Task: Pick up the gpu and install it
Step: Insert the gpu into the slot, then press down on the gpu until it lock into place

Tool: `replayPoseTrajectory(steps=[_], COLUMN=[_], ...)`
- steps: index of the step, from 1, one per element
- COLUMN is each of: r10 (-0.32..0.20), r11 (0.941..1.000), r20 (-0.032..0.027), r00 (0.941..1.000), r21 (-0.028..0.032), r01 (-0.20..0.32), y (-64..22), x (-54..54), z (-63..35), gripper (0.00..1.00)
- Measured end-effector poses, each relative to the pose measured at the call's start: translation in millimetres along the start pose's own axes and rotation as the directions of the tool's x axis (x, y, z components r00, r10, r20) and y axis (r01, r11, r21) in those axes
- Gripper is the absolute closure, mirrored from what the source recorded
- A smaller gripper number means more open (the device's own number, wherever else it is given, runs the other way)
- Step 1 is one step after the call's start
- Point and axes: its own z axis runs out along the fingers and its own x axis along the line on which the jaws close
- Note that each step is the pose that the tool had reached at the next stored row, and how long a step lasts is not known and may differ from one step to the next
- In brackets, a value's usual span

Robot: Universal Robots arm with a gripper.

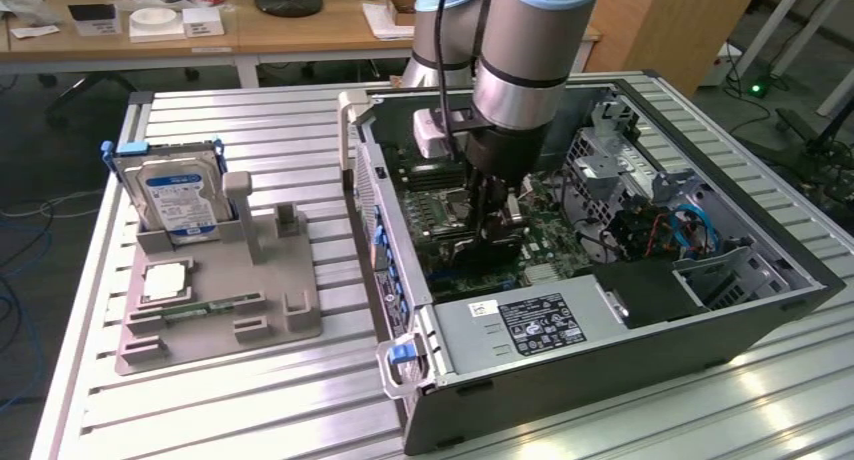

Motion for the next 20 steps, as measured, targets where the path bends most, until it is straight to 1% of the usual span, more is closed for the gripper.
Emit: replayPoseTrajectory(steps=[3,4,5,6,9,20], r10=[0.000,0.000,0.000,0.000,0.000,0.000], r11=[1.0000,1.0000,1.0000,1.0000,1.0000,1.0000], r20=[0.0001,0.0000,0.0001,0.0001,0.0000,0.0000], r00=[1.0000,1.0000,1.0000,1.0000,1.0000,1.0000], r21=[0.0007,0.0006,0.0006,0.0006,0.0006,0.0006], r01=[0.000,0.000,0.000,0.000,0.000,0.000], y=[0.0,0.1,0.0,0.0,0.0,0.0], x=[0.0,0.0,0.0,0.0,0.0,0.0], z=[-0.4,-0.4,-0.4,-0.4,-0.4,-0.4], gripper=[0.65,0.66,0.73,0.73,0.90,0.90])
